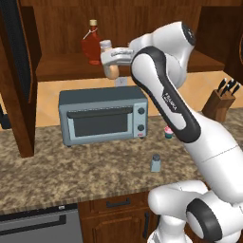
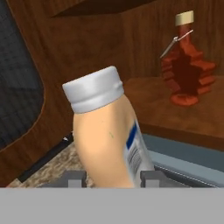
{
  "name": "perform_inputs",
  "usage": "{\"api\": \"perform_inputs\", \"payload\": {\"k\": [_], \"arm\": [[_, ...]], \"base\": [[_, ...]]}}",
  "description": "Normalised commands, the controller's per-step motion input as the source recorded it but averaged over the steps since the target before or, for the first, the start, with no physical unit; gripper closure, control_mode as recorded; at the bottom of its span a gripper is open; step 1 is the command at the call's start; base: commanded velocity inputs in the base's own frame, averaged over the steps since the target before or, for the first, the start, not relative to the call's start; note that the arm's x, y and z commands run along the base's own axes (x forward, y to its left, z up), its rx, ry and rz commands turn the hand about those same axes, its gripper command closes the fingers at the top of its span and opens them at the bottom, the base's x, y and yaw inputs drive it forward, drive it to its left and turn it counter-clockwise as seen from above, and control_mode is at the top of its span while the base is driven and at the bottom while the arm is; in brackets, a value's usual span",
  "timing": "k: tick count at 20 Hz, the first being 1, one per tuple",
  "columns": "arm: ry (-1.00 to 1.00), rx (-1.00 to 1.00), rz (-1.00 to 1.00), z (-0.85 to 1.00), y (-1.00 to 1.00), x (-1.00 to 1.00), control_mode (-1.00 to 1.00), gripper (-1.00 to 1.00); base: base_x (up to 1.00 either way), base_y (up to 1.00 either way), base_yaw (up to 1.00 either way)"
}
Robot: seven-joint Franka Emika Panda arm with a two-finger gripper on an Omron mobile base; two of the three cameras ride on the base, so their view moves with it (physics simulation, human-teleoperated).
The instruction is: Put the shaker and condiment bottle from the counter next to their counterparts in the cabinet.
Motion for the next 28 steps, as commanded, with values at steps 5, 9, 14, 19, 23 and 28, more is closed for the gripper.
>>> {"api": "perform_inputs", "payload": {"k": [5, 9, 14, 19, 23, 28], "arm": [[-0.12, 0.01, 0.01, 0.03, 0.01, -0.10, -1.00, 1.00], [-0.08, 0.01, 0.00, 0.03, 0.00, 0.01, -1.00, 1.00], [0.00, 0.10, -0.03, 0.02, -0.06, 0.29, -1.00, 1.00], [0.00, 0.05, -0.02, 0.00, 0.04, 0.14, -1.00, 1.00], [-0.03, 0.00, 0.00, -0.01, 0.07, 0.12, -1.00, 1.00], [0.00, 0.04, -0.02, 0.00, 0.00, 0.34, -1.00, 1.00]], "base": [[0.00, 0.00, 0.00], [0.00, 0.00, 0.00], [0.00, 0.00, 0.00], [0.00, 0.00, 0.00], [0.00, 0.00, 0.00], [0.00, 0.00, 0.00]]}}
